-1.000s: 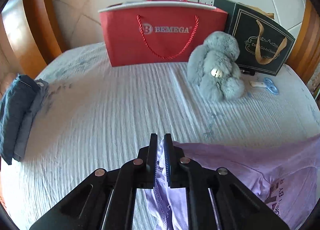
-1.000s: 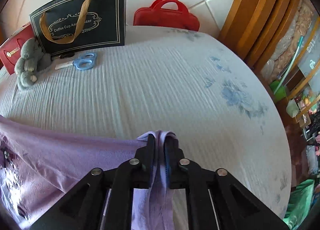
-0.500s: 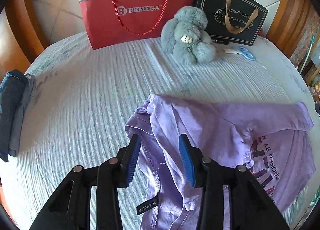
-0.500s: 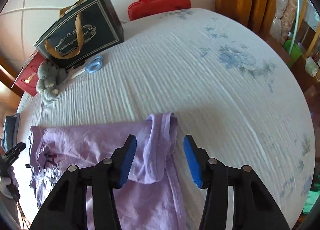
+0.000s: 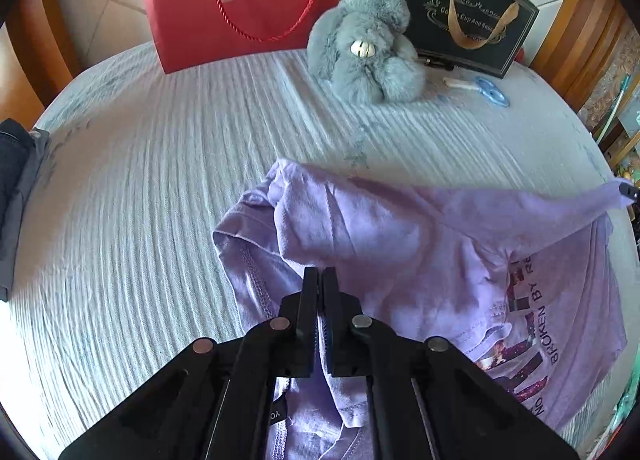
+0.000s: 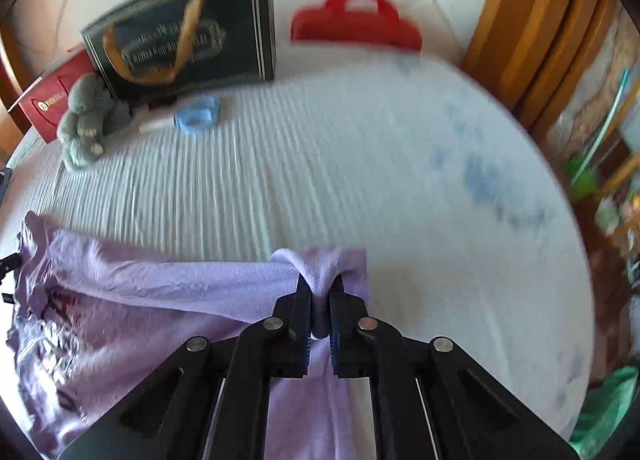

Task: Fold clothes

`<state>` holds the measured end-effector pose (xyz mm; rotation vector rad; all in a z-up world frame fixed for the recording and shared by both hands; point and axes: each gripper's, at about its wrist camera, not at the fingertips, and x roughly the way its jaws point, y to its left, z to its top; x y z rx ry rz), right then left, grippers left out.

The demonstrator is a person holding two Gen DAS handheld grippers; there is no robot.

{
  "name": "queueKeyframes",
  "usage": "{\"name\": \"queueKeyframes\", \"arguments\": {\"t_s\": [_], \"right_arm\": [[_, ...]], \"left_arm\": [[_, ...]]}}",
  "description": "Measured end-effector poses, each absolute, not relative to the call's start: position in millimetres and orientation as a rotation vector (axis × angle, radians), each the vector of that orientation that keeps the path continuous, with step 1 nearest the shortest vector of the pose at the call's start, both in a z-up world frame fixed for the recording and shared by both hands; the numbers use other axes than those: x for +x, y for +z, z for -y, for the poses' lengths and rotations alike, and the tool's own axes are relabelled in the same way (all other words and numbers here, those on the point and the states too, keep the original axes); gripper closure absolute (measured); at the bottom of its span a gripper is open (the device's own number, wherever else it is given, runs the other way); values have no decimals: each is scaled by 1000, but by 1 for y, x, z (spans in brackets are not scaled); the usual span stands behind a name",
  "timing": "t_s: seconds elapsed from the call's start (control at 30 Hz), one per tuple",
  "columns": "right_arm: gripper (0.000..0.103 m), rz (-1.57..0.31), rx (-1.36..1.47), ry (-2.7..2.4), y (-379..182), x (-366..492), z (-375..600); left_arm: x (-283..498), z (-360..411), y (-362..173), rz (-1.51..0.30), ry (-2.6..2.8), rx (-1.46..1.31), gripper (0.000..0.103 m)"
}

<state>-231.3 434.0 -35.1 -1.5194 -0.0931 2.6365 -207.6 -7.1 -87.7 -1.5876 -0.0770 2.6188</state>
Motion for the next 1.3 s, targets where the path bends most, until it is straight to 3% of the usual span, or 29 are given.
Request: {"name": "queueKeyframes", "arguments": {"t_s": [0.1, 0.13, 0.17, 0.2, 0.27, 0.37, 0.5, 0.63, 0.77, 0.87, 1.13, 1.17, 1.2, 1.27, 1.3], "right_arm": [[95, 255, -1365, 2658, -18, -242, -428], [94, 229, -1455, 2605, -31, -248, -433], [88, 223, -1562, 2526, -48, -252, -438], [69, 215, -1660, 2448, -64, -255, -444], [48, 125, -1684, 2423, -72, -243, -458], [48, -78, -1680, 2440, -72, -219, -481], [34, -397, -1567, 2557, -50, -164, -502], [33, -378, -1579, 2552, -59, -115, -500], [32, -414, -1598, 2551, -72, -84, -500], [13, -451, -1619, 2562, -82, -65, -497], [14, -414, -1505, 2702, -68, -30, -459], [19, -412, -1485, 2731, -62, -30, -450], [33, -411, -1497, 2746, -60, -37, -439], [52, -407, -1521, 2776, -54, -50, -418], [53, -405, -1534, 2791, -52, -57, -407]], "left_arm": [[-208, 8, -75, 120, 2667, -1525, 102], [-209, 7, -76, 134, 2646, -1539, 102], [-207, 4, -78, 119, 2628, -1555, 102], [-205, 2, -81, 104, 2610, -1571, 102], [-200, 1, -83, 88, 2589, -1591, 102], [-192, 15, -78, 105, 2601, -1614, 98], [-169, 33, -67, 101, 2608, -1599, 76], [-143, 37, -71, 51, 2591, -1629, 74], [-115, 37, -75, 119, 2589, -1643, 74], [-91, 28, -79, 100, 2583, -1642, 73], [-55, 32, -90, 212, 2563, -1661, 71], [-56, 34, -90, 225, 2563, -1650, 71], [-58, 35, -90, 225, 2564, -1644, 71], [-65, 37, -87, 232, 2570, -1640, 71], [-70, 36, -84, 241, 2575, -1613, 71]]}}
